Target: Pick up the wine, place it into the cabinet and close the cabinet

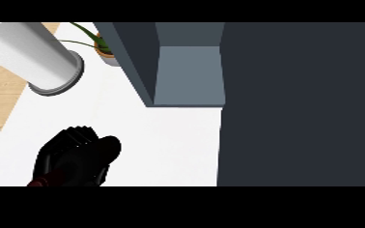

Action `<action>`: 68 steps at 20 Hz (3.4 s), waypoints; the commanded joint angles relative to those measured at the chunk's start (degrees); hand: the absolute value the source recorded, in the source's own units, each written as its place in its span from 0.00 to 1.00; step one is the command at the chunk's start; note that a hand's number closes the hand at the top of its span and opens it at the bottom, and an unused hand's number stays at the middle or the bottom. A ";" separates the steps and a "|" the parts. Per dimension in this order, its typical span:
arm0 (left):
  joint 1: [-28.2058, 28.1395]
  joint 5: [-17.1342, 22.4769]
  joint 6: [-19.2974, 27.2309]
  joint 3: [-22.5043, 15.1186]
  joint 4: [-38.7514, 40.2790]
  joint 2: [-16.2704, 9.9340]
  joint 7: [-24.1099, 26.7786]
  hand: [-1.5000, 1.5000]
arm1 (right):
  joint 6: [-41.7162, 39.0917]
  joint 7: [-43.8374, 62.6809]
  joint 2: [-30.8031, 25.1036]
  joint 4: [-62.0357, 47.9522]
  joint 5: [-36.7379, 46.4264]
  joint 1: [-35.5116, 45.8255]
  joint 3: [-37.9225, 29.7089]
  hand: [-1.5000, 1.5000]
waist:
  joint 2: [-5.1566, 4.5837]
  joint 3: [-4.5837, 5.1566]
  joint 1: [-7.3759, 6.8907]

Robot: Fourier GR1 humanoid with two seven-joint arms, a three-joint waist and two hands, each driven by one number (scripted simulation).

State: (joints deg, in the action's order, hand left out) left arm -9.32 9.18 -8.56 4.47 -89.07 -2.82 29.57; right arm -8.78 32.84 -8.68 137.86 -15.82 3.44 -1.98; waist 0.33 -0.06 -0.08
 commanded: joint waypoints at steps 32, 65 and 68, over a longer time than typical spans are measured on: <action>34.87 -6.17 48.67 -36.58 -11.81 2.82 -38.61 1.00 | -0.02 3.62 -0.03 5.23 -7.09 1.06 -3.55 0.00 | -0.23 0.04 0.85; 37.97 4.09 57.19 -38.49 10.69 2.82 -19.27 1.00 | -1.99 0.55 0.94 5.93 -5.45 -2.07 -3.93 0.00 | -0.26 0.05 0.73; 37.97 6.72 53.48 -36.01 17.03 2.82 -12.76 1.00 | -0.15 4.76 -0.09 6.56 -5.44 0.99 -2.36 0.00 | -0.37 0.09 0.91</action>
State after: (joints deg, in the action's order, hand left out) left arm 29.41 14.52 46.99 -32.66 -76.88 -0.08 11.91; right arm -10.07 33.98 -8.45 137.30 -17.86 5.20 -3.95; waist 0.03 0.01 0.81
